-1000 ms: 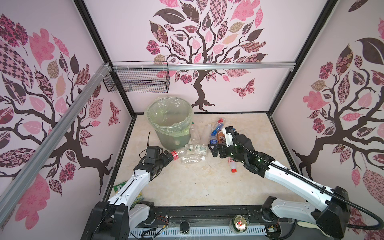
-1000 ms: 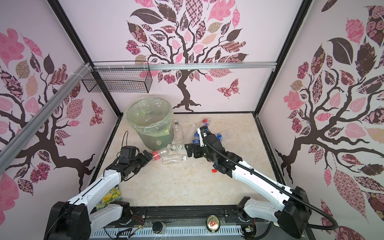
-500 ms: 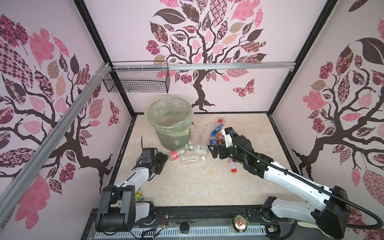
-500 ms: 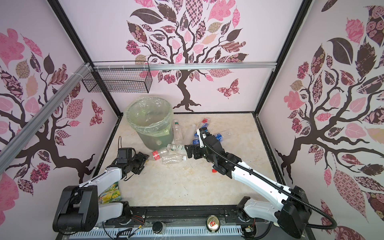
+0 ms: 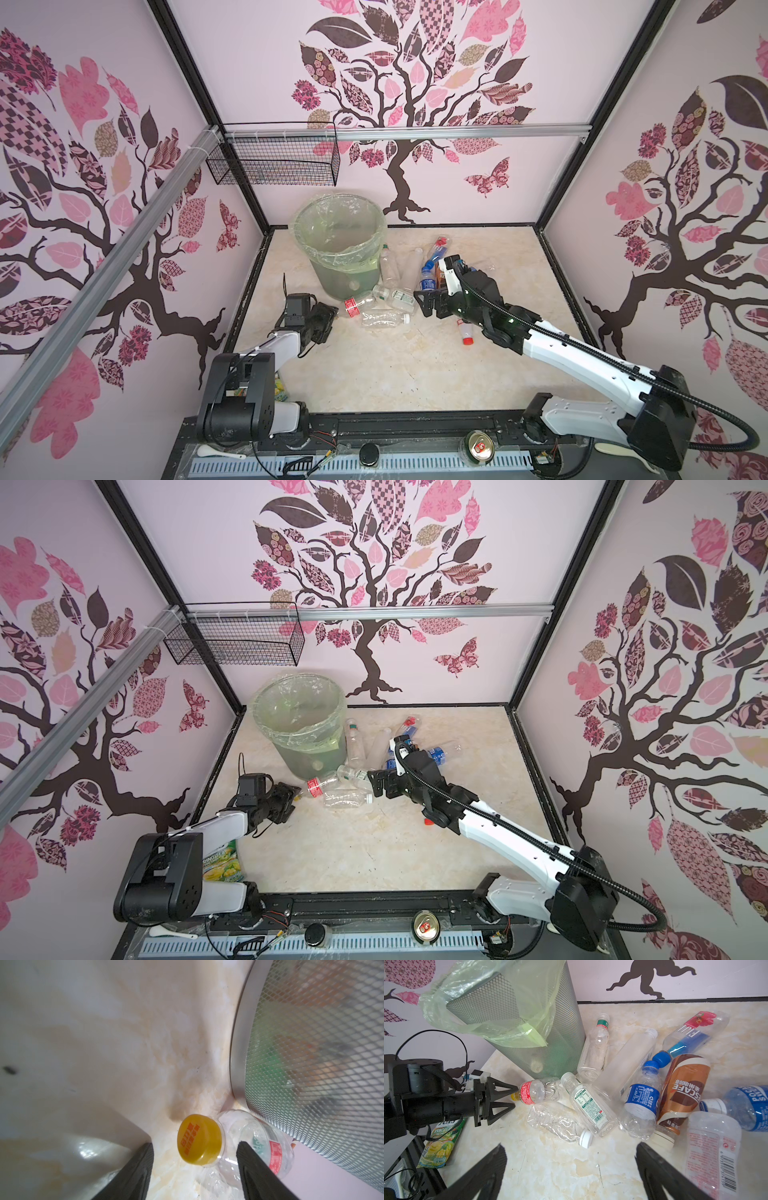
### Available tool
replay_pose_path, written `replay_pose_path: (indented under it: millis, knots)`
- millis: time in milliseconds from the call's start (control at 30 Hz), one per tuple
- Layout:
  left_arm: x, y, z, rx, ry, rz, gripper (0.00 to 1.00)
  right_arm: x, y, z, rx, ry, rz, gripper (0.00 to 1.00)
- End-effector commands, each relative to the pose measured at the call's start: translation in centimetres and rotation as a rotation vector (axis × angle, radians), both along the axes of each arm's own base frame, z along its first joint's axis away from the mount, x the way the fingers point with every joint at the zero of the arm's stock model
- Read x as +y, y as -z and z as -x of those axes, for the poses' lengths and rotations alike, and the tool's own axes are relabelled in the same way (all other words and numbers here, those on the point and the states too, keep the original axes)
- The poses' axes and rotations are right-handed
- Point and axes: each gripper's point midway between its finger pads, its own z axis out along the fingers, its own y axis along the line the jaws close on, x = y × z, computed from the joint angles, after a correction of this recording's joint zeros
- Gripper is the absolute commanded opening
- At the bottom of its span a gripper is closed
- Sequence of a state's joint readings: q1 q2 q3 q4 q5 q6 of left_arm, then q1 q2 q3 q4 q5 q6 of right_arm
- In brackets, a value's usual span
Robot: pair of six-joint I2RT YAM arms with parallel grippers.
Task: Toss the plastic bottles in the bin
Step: 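Lower left gripper over the yellow cap of the red-label bottle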
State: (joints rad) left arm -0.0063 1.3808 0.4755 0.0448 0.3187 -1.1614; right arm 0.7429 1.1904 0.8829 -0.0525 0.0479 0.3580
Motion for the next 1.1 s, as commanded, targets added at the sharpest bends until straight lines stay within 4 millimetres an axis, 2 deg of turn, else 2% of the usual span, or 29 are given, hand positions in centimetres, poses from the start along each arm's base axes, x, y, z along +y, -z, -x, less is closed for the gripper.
replay_pose_path:
  millis: [0,333,600,833,1067]
  knots:
    - [0.3,0.8,0.1,0.019,-0.019,-0.004,0.66,0.3,-0.7,-0.3,-0.026,-0.007,-0.011,1.00]
    - [0.6,0.1,-1.0,-0.013,-0.065,0.013,0.62,0.0,-1.2,0.3,-0.038,-0.022,-0.027,0.99]
    - [0.5,-0.6,-1.8,-0.040,-0.074,0.016,0.60,1.2,-0.9,0.8,-0.033,-0.080,-0.048,0.99]
    - [0.0,-1.0,-1.9,-0.054,-0.077,-0.003,0.59,2.5,0.6,1.5,-0.018,-0.123,-0.014,1.00]
    - [-0.7,-1.0,-2.5,-0.046,-0.073,-0.031,0.59,4.0,1.2,2.9,-0.030,-0.182,0.017,1.00]
